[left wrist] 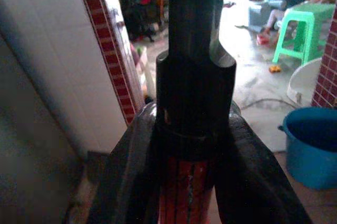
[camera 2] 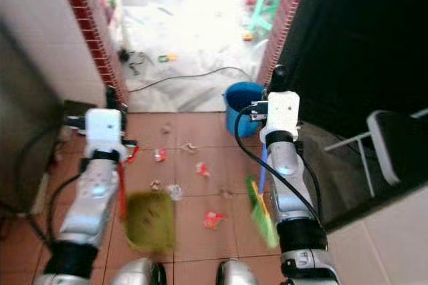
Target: Sweep floor
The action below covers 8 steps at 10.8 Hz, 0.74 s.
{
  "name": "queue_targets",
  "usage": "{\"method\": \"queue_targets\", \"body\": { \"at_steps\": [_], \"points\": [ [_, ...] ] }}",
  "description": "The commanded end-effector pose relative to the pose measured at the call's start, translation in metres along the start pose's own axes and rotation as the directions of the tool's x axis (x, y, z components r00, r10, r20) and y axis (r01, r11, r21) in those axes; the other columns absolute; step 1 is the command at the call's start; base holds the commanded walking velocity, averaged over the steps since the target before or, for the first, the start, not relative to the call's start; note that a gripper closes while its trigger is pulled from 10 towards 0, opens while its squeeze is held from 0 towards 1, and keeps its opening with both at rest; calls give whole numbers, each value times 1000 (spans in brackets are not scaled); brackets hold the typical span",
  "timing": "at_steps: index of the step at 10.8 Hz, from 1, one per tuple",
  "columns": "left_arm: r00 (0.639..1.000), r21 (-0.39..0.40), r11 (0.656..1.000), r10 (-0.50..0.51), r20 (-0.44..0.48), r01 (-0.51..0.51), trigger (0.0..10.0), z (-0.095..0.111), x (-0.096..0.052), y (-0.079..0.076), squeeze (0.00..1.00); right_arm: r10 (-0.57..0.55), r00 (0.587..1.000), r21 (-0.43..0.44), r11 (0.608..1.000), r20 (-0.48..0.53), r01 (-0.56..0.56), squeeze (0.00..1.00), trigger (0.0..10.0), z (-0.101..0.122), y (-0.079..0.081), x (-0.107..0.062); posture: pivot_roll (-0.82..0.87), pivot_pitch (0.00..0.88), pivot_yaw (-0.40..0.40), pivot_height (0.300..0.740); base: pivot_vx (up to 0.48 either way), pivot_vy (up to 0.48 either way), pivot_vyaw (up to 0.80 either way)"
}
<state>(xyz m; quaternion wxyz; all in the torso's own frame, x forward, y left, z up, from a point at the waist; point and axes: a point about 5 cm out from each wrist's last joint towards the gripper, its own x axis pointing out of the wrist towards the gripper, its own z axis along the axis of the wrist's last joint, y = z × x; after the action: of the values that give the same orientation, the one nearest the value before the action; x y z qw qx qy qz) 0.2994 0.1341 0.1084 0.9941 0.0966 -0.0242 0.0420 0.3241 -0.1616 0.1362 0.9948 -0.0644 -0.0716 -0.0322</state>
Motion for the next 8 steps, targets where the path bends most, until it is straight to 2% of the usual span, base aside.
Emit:
{"method": "queue_targets", "body": {
  "at_steps": [1,3,4,5,6,8],
  "points": [
    [999,-2,1000,-6,34,6,10000,6,5,-4,0,-16,999,6,1000,35,16,0,10000,10,-4,6,-20,96,-41,740,0,0,0],
    [1000,-41,999,-15,3,15,10000,-1,12,-19,0,5,1000,52,999,12,-5,0,10000,7,0,8,-24,97,-41,740,0,0,0],
    [1000,-52,999,-16,-15,16,10000,-6,14,-27,0,10,1000,108,994,-7,-9,0,10000,7,3,9,-24,97,-41,740,0,0,0],
    [1000,-62,998,-15,-15,14,10000,-6,14,-29,0,8,1000,127,992,-16,-6,0,10000,6,2,10,-41,88,-45,740,0,0,0],
    [999,-90,996,-21,-32,18,10000,-12,13,-35,0,3,999,207,978,-53,8,0,10000,4,2,12,-46,85,-45,740,0,0,0],
    [996,-113,994,-24,-89,14,10000,-22,14,-38,0,25,997,303,953,-67,-3,0,10000,8,6,15,-51,79,-42,740,0,0,0]
  ]
}}
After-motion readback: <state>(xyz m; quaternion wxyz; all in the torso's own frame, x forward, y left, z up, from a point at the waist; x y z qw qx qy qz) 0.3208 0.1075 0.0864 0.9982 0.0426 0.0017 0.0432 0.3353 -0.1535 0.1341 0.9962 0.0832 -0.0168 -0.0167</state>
